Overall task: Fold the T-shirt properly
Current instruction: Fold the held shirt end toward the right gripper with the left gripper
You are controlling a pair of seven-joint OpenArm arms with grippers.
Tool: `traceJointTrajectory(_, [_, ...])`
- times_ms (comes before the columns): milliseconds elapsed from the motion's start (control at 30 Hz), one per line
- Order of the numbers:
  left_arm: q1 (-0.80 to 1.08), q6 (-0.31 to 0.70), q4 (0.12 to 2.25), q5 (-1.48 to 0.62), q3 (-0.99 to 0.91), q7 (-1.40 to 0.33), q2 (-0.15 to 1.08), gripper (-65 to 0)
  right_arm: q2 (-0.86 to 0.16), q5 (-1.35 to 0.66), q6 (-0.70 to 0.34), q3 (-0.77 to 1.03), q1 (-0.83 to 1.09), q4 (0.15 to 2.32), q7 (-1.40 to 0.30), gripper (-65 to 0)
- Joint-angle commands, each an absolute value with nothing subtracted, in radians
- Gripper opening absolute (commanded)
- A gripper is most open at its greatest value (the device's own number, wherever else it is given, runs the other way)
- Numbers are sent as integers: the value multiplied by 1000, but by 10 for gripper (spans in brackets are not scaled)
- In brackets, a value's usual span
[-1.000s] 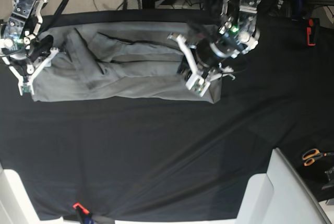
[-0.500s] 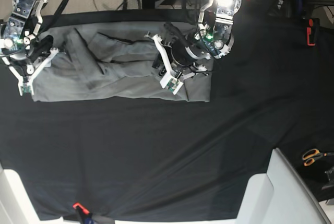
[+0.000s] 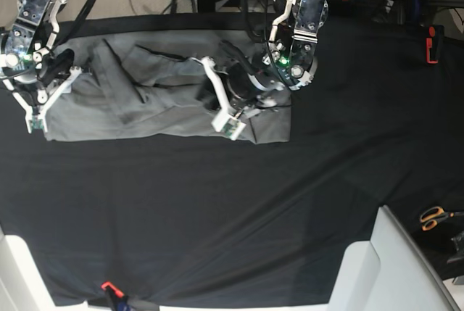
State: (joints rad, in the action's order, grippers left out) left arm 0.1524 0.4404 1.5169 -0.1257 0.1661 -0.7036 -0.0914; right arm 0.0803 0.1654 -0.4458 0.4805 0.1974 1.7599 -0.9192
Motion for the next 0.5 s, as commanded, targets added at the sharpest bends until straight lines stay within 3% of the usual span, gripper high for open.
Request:
traceJointTrajectory(0, [142, 443, 1532, -148, 182, -687, -101, -377, 73, 170, -446, 481, 189, 1779, -909, -399])
traceJointTrajectory(67, [140, 443, 1532, -156, 209, -687, -101, -267, 73, 170, -446, 481, 189, 1779, -909, -399])
traceJointTrajectory(200, [124, 443, 1532, -162, 280, -687, -101, -122, 71, 170, -446, 481, 189, 1779, -909, -399])
traceJointTrajectory(300, [113, 443, 1543, -163, 315, -687, -101, -87, 70, 170, -446, 481, 189, 1779, -909, -399])
traceJointTrajectory(467, [113, 443, 1679, -160, 351, -687, -97, -94, 70, 170, -446, 481, 189, 1778, -909, -399])
